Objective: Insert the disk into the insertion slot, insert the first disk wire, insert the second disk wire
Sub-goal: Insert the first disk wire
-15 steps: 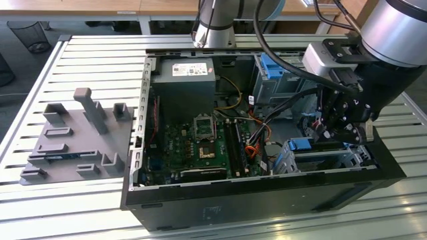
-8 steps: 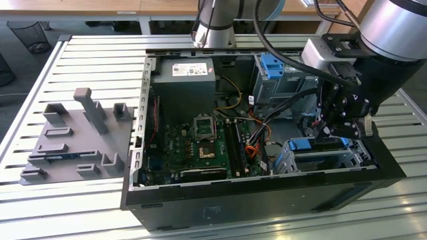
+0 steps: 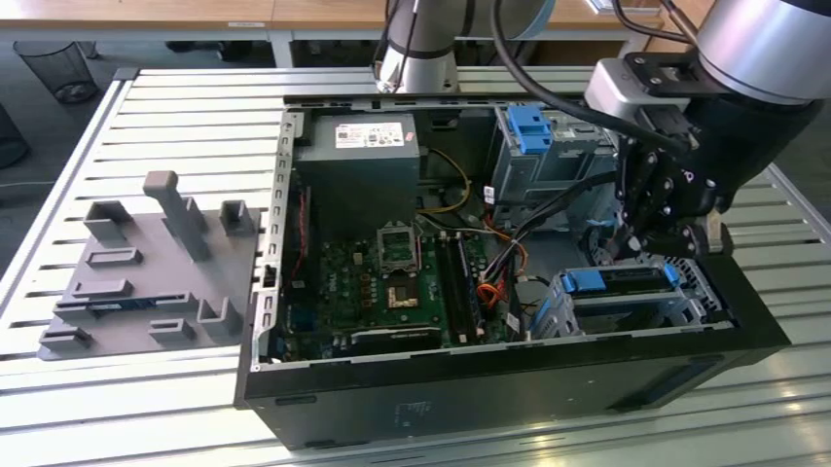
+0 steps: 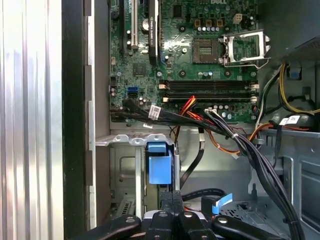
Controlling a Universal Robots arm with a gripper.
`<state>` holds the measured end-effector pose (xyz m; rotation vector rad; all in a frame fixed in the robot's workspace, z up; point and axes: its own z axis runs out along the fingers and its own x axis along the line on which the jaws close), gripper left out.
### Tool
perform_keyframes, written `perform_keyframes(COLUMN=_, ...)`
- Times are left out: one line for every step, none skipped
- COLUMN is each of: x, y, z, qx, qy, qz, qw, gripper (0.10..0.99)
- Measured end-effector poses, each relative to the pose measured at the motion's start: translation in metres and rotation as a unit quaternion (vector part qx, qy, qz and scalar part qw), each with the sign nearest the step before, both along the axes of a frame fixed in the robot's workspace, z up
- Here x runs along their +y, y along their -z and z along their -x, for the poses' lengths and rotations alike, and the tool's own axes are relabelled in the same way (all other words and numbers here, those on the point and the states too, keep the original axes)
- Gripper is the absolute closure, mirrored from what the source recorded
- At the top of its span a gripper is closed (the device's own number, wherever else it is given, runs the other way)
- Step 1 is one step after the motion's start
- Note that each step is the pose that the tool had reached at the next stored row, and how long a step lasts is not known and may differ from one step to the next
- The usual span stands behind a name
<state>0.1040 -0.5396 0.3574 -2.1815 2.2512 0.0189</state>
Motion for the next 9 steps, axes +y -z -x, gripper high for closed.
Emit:
perform_keyframes(x=0.0014, y=-0.0001, z=-0.0003, qx=0.0000, qy=0.000, qz=0.0000, qw=1.0000, gripper=0.980)
perform_keyframes(x=0.0029, y=0.0000, z=-0.0008, qx=-0.0001, qy=0.001, qz=0.0000, qw=1.0000, gripper=0.980)
perform_keyframes(x=0.0041, y=-0.0001, z=-0.0015, qx=0.0000, qy=0.001, qz=0.0000, qw=1.0000, gripper=0.980)
perform_keyframes(x=0.0052, y=0.0000, z=-0.0024, qx=-0.0001, qy=0.001, qz=0.0000, qw=1.0000, gripper=0.980)
perform_keyframes(x=0.0061, y=0.0000, z=-0.0037, qx=-0.0001, qy=0.001, qz=0.0000, qw=1.0000, gripper=0.980)
perform_keyframes(x=0.0067, y=-0.0001, z=-0.0050, qx=0.0000, qy=0.001, qz=0.0000, qw=1.0000, gripper=0.980)
perform_keyframes(x=0.0071, y=0.0000, z=-0.0065, qx=0.0000, qy=0.001, qz=0.0000, qw=1.0000, gripper=0.980)
perform_keyframes(x=0.0074, y=-0.0001, z=-0.0080, qx=-0.0001, qy=0.002, qz=0.0000, qw=1.0000, gripper=0.980)
perform_keyframes(x=0.0076, y=-0.0001, z=-0.0092, qx=0.0000, qy=0.003, qz=0.0000, qw=1.0000, gripper=0.980)
